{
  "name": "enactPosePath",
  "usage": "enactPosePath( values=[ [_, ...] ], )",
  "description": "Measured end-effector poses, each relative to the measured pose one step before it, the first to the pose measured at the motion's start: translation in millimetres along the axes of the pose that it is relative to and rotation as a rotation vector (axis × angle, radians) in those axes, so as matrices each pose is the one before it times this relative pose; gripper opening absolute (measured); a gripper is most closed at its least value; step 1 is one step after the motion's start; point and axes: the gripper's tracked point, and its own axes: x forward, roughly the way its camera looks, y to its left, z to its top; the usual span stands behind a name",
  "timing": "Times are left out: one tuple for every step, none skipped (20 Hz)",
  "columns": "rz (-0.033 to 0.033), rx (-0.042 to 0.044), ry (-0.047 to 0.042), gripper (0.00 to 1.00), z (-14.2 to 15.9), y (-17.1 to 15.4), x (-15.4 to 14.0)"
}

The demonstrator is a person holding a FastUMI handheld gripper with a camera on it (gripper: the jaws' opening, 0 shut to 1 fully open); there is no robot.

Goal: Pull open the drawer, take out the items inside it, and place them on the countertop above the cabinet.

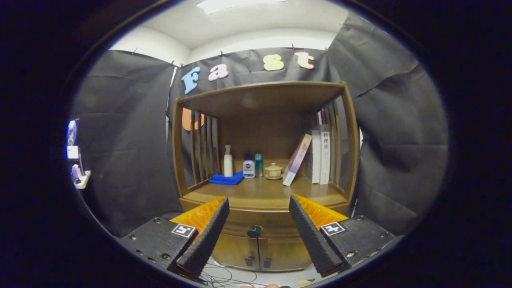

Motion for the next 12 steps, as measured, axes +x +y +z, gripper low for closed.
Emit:
enactPosePath(
  values=[
    [0.0,0.00155,0.01825,0.99,-7.16,0.31,7.29],
    [0.00181,0.0056,0.01844,0.99,-7.92,-0.33,8.63],
    [0.00263,0.00902,0.01695,0.99,-6.27,1.05,8.39],
    [0.00344,0.00666,0.01975,0.99,-8.21,1.43,9.46],
    [-0.00088,0.00663,0.01892,0.99,-7.99,1.38,9.37],
    [-0.00344,0.00673,0.02177,0.99,-10.14,-0.02,11.0],
    [-0.00066,0.00893,0.02032,0.99,-9.65,0.78,10.36],
    [-0.00242,0.00609,0.02329,0.99,-11.35,0.23,12.95],
    [-0.00335,0.00378,0.02139,0.99,-10.45,-0.68,11.93],
    [-0.01016,0.00027,0.02254,0.99,-10.88,-1.26,12.7],
    [-0.01034,-0.00014,0.01623,0.97,-8.04,-1.04,12.79],
    [-0.01244,-0.00116,0.01796,0.95,-8.92,-3.01,12.14]
  ],
)
